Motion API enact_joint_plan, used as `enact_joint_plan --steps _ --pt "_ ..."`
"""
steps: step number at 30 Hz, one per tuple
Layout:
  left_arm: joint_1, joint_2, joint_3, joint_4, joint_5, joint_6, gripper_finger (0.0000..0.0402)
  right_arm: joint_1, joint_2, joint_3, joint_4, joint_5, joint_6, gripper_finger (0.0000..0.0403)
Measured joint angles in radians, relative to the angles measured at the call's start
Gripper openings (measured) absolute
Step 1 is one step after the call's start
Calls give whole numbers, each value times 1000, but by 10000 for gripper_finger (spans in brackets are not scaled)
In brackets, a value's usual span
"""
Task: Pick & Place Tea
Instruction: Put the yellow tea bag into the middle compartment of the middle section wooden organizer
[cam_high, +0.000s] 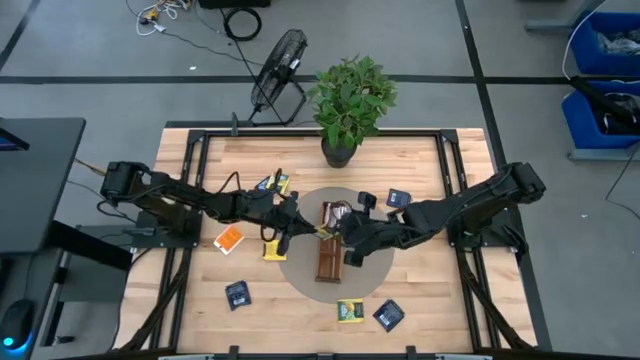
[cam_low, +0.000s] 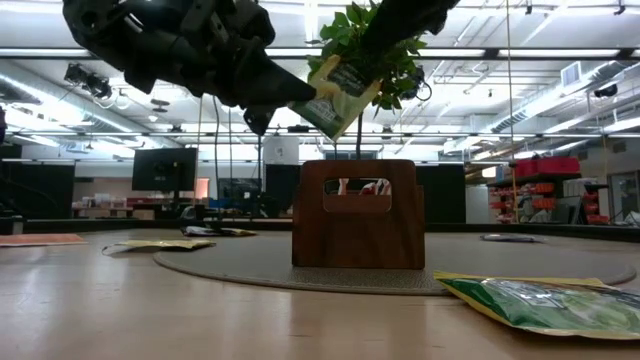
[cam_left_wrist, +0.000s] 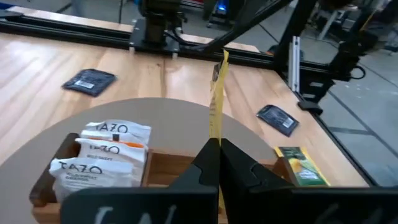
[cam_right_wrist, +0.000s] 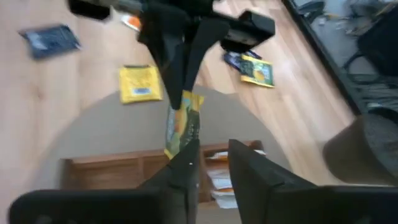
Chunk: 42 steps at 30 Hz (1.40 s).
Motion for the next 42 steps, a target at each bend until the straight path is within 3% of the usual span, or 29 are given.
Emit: enact_joint_plan --steps 7,11,17,42 --pt "36 0 0 7 162 24 1 -76 -28 0 23 -308 106 146" --pt "46 0 0 20 226 22 1 -139 -16 0 53 -394 130 168" --pt "48 0 0 23 228 20 1 -189 -16 0 87 -514 136 177" --pt "63 -1 0 110 271 -80 2 -194 -12 0 126 -569 135 139"
